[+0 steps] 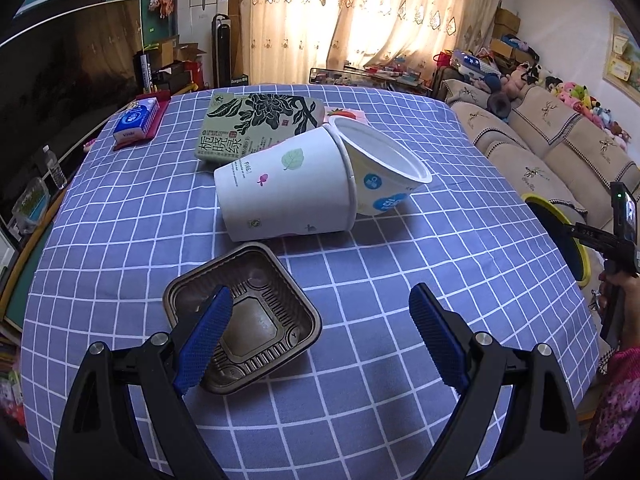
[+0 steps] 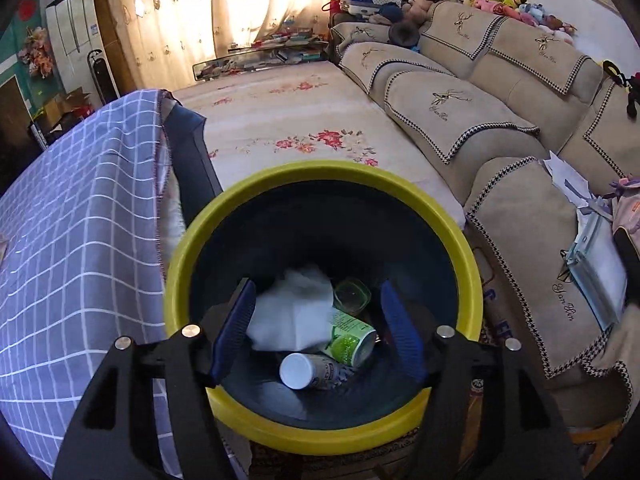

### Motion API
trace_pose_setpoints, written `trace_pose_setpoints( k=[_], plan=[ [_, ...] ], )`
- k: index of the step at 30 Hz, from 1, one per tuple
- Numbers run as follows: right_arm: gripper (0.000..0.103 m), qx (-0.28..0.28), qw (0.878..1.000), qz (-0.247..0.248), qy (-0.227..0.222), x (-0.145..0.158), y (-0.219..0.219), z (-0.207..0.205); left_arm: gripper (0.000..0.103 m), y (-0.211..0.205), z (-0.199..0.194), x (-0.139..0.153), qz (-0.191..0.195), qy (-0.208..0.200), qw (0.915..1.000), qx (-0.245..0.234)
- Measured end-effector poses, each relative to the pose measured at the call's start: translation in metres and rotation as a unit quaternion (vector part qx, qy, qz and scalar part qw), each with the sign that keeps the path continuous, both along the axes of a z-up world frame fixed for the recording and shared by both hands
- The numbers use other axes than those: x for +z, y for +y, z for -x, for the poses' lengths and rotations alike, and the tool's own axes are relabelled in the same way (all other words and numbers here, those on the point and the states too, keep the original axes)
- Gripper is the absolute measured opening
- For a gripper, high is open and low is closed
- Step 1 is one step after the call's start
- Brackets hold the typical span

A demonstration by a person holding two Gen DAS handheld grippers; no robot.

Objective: Collect trash
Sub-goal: 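Grasp the brown plastic tray by its rim with the left gripper, then carry the brown tray over the bin and open the left gripper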

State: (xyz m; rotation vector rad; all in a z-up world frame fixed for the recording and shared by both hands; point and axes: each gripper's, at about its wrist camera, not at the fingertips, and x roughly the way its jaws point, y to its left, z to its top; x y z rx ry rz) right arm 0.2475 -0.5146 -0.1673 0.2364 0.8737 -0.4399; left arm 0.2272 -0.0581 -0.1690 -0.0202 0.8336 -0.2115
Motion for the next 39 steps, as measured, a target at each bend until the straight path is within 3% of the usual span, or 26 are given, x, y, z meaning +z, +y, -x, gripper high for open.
trace_pose_setpoints(
  k=[5, 13, 16, 23, 30, 39],
  plan=[
    [0.067, 0.015, 1.0, -0.002, -0.009, 0.005, 0.011, 0.005, 0.085, 0.003, -0.004, -0.001, 0.005, 0.003, 1.0, 0.007],
    [0.068, 0.034, 0.999, -0.01, -0.015, 0.008, 0.024, 0.004, 0.063, 0.005, -0.01, -0.01, 0.004, 0.023, 0.9996, 0.015],
    [0.068, 0.037, 0.999, -0.013, -0.015, 0.007, 0.026, 0.004, 0.054, 0.004, -0.012, -0.014, 0.001, 0.033, 0.9994, 0.014],
    [0.068, 0.036, 0.999, -0.02, -0.019, 0.006, 0.022, 0.01, 0.023, 0.001, -0.012, -0.016, -0.006, 0.042, 0.999, 0.009],
    [0.068, 0.037, 0.999, -0.024, -0.023, 0.009, 0.021, 0.014, 0.009, -0.003, -0.002, -0.007, -0.014, 0.025, 0.9996, -0.004],
    [0.068, 0.038, 0.998, -0.028, -0.034, 0.016, 0.018, 0.025, 0.006, -0.014, 0.019, 0.019, -0.007, -0.009, 0.9993, -0.035]
  ],
)
